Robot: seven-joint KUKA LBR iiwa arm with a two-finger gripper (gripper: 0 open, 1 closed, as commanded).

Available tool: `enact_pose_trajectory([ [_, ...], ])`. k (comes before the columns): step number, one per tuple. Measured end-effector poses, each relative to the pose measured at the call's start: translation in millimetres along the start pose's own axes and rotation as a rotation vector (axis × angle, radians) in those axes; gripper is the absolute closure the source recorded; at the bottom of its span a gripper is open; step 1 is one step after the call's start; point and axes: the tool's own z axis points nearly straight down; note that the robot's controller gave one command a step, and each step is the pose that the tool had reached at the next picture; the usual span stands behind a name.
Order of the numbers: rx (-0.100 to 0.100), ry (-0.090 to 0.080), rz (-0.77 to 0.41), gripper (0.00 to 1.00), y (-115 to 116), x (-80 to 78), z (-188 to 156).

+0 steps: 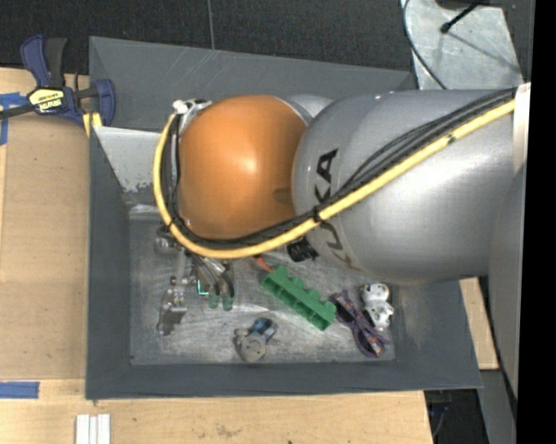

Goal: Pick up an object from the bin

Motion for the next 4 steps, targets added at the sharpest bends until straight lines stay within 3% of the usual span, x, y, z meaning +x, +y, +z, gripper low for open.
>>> enact_pose_trajectory([
  [1, -0.002, -0.007, 0.004, 0.00, -1.3, -2.2, -4.1],
  [2, -0.002, -0.013, -0.080, 0.00, -50.0, -44.9, 77.7],
  [3, 0.000, -0.008, -0.357, 0.00, -104.0, -62.6, 79.6],
  [4, -0.001, -0.011, -0.237, 0.00, -115.6, -117.3, 95.3],
])
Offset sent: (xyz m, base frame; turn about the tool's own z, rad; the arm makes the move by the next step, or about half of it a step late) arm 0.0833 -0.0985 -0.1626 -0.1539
